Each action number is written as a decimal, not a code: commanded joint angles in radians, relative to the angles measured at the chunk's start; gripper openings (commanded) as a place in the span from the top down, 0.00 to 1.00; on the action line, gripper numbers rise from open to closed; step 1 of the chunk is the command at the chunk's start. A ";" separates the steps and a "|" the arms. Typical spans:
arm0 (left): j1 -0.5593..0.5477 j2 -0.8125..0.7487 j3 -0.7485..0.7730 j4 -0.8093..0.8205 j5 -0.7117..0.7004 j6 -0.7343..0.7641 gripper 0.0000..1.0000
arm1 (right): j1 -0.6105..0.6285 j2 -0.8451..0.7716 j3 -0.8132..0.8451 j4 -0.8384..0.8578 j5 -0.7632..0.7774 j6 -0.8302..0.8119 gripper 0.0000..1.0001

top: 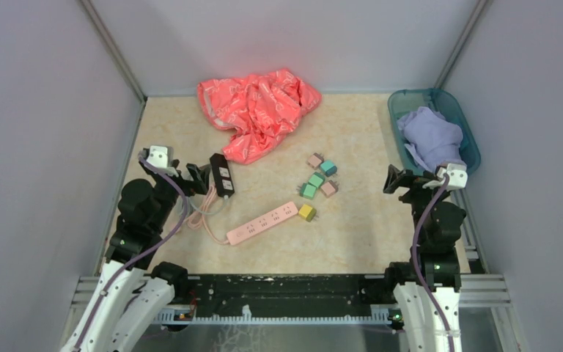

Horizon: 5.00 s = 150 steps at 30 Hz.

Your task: Insert the plug

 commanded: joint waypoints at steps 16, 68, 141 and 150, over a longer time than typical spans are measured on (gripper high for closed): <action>0.009 0.187 0.090 -0.068 0.156 -0.078 0.00 | 0.011 0.127 0.096 -0.015 -0.217 0.061 0.01; -0.608 0.972 0.199 -0.213 -0.063 -0.154 0.05 | 0.425 0.496 -0.105 0.184 -0.353 0.125 0.09; -0.026 1.277 0.471 -0.195 -0.402 -0.248 0.04 | 0.432 0.560 -0.100 0.195 -0.356 0.071 0.09; -0.028 1.068 0.373 -0.146 -0.130 -0.277 0.03 | 0.487 0.626 -0.068 0.163 -0.289 0.064 0.12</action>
